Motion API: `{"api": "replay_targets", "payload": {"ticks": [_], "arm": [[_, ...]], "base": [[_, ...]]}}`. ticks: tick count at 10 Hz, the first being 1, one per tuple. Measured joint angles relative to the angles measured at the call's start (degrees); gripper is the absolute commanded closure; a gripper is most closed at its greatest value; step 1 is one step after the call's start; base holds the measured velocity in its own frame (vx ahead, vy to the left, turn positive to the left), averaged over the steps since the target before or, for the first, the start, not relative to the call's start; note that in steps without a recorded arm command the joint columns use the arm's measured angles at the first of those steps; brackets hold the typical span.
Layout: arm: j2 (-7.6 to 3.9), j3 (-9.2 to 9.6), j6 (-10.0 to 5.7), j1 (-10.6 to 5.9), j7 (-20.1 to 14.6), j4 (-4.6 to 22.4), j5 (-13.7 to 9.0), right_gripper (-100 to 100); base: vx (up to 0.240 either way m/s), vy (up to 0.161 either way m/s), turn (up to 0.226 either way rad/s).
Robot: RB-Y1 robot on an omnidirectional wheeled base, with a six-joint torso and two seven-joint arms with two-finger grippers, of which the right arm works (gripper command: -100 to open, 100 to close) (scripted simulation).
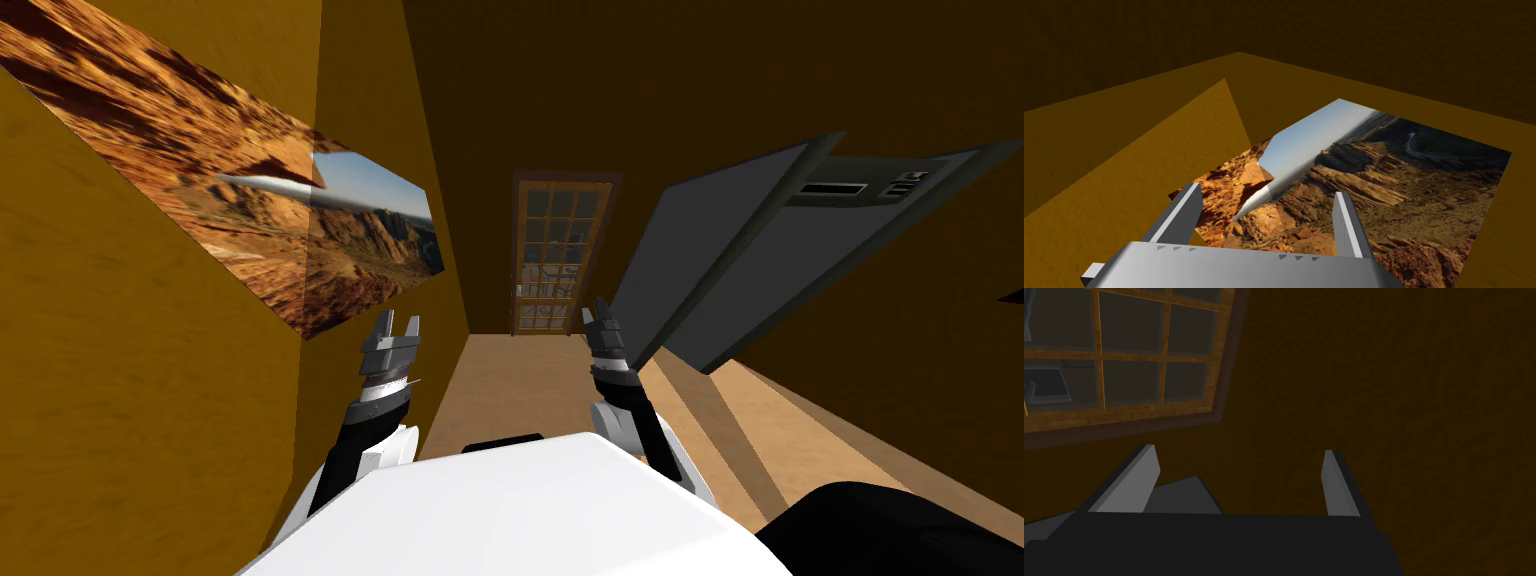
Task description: Pull the door open
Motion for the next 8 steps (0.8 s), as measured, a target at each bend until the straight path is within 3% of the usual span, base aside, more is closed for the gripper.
{"api": "replay_targets", "payload": {"ticks": [8], "arm": [[-1.70, -1.86, -3.66, -0.48, 4.9, 6.9, 3.6, -100]], "base": [[0.194, 0.019, 0.001]]}}
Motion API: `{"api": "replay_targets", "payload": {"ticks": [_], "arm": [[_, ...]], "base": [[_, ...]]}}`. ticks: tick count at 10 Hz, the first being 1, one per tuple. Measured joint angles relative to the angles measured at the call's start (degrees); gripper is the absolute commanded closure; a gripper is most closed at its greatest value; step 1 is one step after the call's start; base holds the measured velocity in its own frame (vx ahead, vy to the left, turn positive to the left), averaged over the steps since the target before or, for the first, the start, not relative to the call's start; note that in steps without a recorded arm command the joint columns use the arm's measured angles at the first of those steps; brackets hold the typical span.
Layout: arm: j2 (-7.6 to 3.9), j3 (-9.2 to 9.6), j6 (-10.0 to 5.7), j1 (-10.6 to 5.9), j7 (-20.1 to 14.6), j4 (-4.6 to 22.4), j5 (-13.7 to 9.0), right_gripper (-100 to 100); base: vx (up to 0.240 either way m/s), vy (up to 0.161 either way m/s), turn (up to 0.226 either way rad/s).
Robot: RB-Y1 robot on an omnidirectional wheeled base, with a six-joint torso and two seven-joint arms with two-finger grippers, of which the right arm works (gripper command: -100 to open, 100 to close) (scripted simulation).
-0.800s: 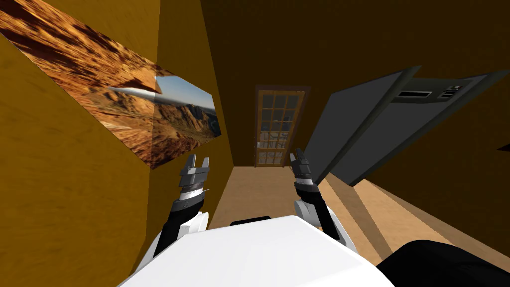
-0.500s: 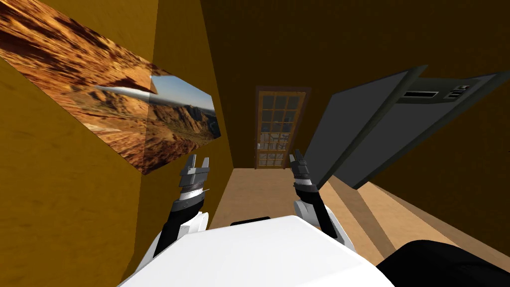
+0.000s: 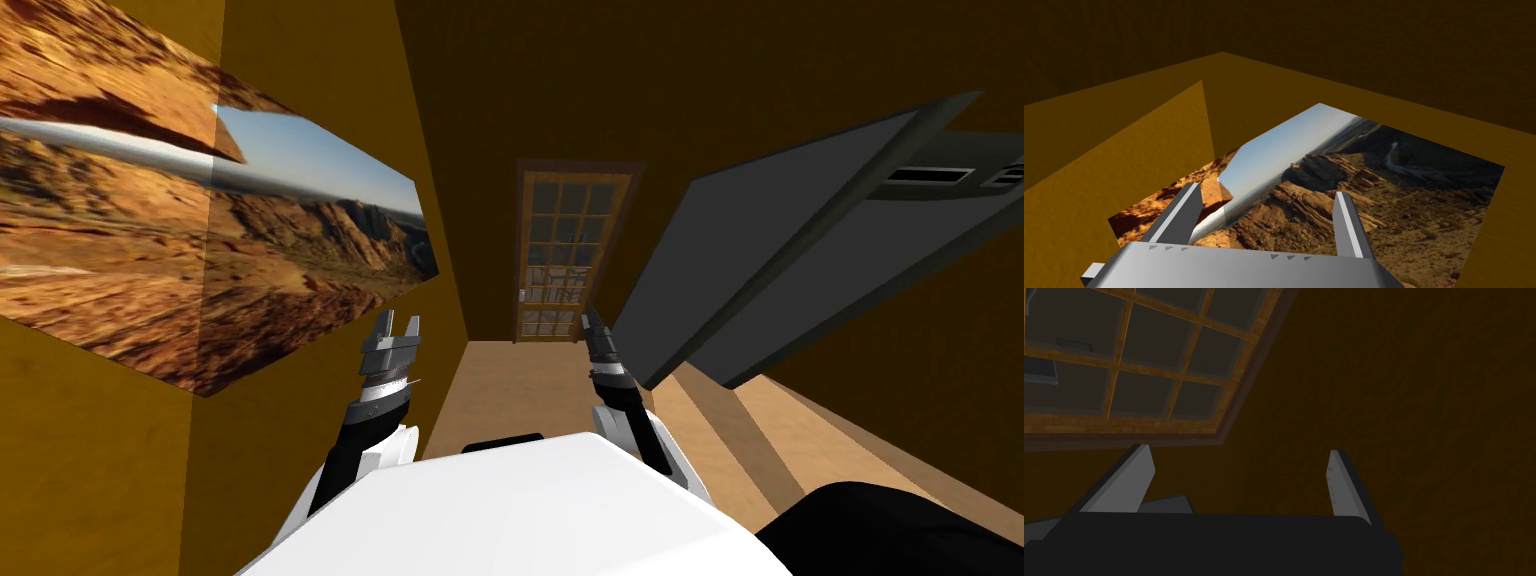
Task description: Pull the door open
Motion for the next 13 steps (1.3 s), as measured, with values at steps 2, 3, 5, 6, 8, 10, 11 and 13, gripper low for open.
{"api": "replay_targets", "payload": {"ticks": [2, 3, 5, 6, 8, 10, 11, 13], "arm": [[-0.35, -0.59, -1.48, -0.27, 1.9, 2.7, 1.4, -100], [-0.54, -0.90, -1.96, -0.21, 2.8, 3.6, 2.1, -100], [-0.77, -1.35, -2.98, -0.34, 4.2, 5.4, 3.0, -100], [-0.86, -1.61, -3.55, -0.65, 4.8, 6.5, 3.4, -100], [-1.29, -2.52, -5.05, -0.80, 6.5, 9.2, 4.7, -100], [-1.38, -2.96, -6.22, -0.92, 8.1, 11.2, 5.8, -100], [-1.50, -3.41, -7.02, -1.38, 9.0, 13.0, 6.5, -100], [-1.60, -4.13, -8.67, -1.39, 11.1, 15.6, 8.0, -100]], "base": [[0.200, 0.023, -0.004], [0.175, 0.034, -0.006], [0.104, 0.023, -0.005], [0.085, 0.013, -0.012], [0.168, 0.012, -0.010], [0.142, 0.032, -0.009], [0.185, 0.034, -0.024], [0.158, 0.043, -0.015]]}}
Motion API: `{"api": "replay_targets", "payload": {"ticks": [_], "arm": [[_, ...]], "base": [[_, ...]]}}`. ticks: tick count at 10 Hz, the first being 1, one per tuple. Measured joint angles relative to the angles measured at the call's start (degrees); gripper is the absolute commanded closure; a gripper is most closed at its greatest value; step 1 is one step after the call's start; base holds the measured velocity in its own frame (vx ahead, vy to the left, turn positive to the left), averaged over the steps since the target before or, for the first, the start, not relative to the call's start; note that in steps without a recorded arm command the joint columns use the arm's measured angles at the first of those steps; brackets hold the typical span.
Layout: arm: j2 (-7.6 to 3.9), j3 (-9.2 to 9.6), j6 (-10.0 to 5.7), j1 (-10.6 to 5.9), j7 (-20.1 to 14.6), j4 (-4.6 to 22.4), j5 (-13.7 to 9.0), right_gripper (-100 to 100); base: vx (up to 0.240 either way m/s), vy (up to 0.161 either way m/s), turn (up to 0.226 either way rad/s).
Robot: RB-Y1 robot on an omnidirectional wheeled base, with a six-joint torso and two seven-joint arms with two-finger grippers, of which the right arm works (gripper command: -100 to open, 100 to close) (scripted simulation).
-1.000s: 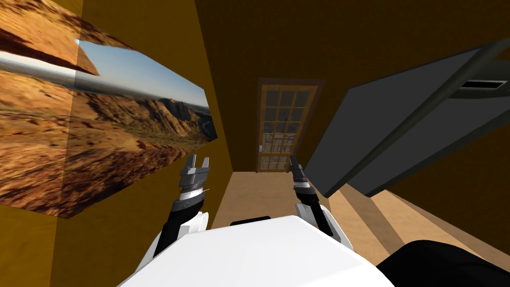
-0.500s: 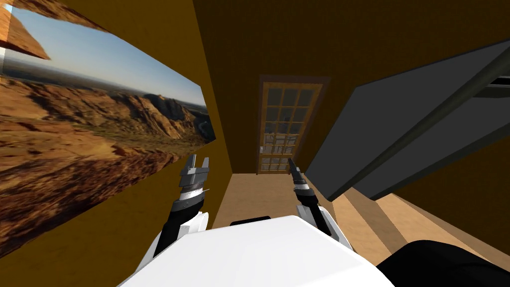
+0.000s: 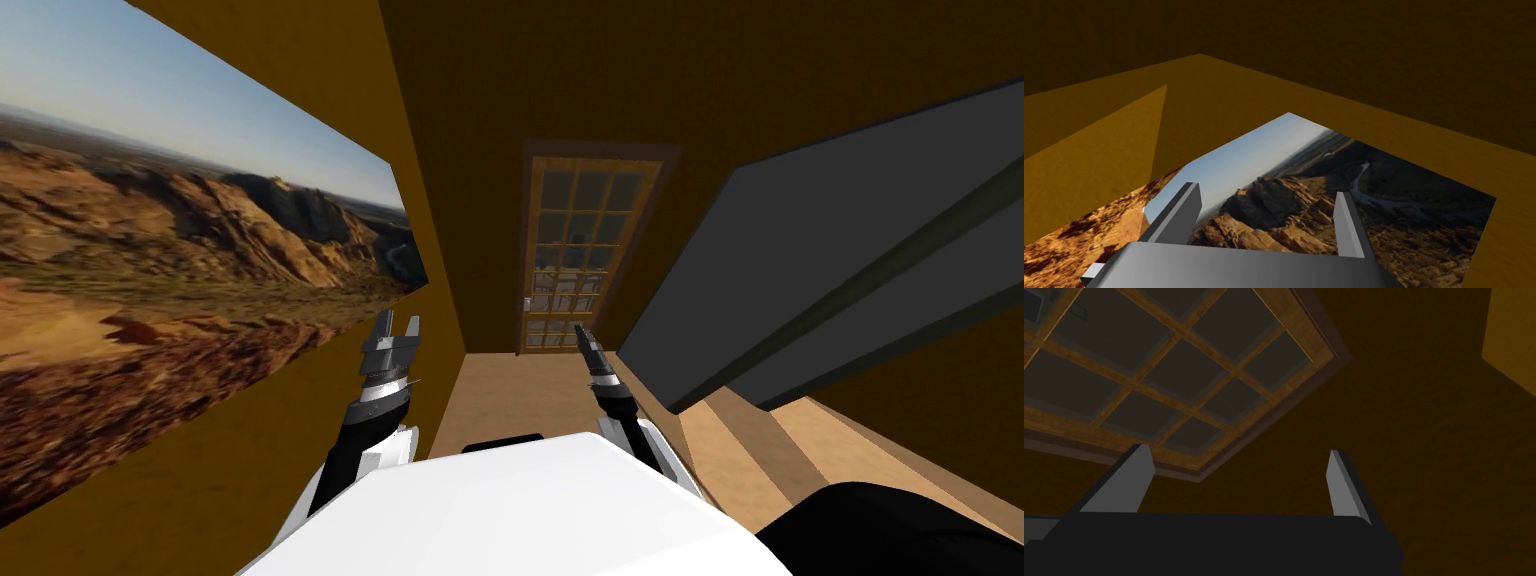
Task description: Pull the door open
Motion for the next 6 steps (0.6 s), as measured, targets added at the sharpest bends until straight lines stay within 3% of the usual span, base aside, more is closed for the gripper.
{"api": "replay_targets", "payload": {"ticks": [6], "arm": [[0.01, -2.32, -4.77, -0.60, 6.3, 8.6, 4.7, -100]], "base": [[0.154, 0.022, -0.019]]}}
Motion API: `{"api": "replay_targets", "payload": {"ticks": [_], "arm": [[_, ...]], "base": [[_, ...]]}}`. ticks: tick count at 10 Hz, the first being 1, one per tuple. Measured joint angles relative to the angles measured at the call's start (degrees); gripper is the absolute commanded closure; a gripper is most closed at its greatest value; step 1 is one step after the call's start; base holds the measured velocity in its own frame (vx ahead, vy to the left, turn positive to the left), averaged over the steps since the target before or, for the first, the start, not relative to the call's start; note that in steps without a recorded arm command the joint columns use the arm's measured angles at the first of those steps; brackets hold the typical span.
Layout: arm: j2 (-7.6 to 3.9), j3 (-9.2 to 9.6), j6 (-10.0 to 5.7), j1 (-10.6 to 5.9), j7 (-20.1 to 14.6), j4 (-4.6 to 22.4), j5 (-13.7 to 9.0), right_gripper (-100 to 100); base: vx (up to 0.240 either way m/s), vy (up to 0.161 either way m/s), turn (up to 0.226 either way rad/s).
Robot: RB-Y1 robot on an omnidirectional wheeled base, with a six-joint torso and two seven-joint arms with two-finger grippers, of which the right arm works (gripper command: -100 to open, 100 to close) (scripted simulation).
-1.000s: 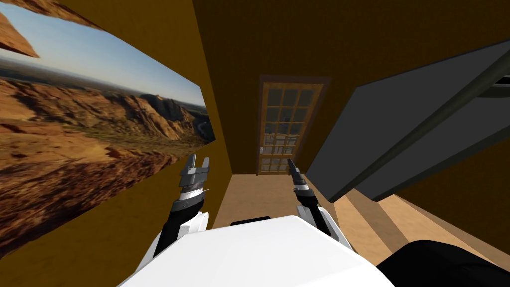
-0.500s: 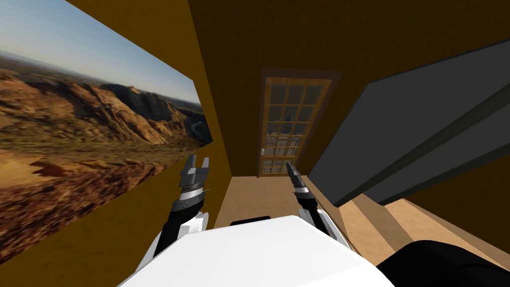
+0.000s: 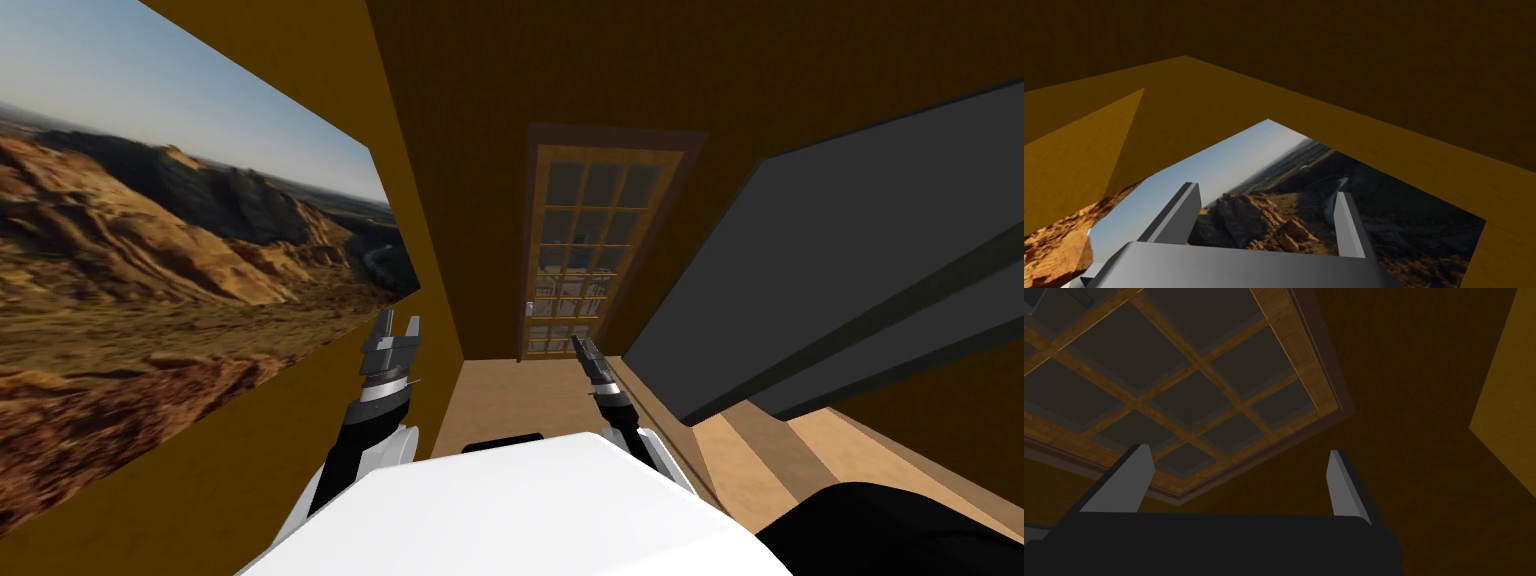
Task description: Pull the door open
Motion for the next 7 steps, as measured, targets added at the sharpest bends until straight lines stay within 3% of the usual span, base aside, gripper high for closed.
{"api": "replay_targets", "payload": {"ticks": [7], "arm": [[0.58, -2.31, -4.92, -0.38, 6.4, 8.5, 4.7, -100]], "base": [[0.131, 0.024, -0.018]]}}
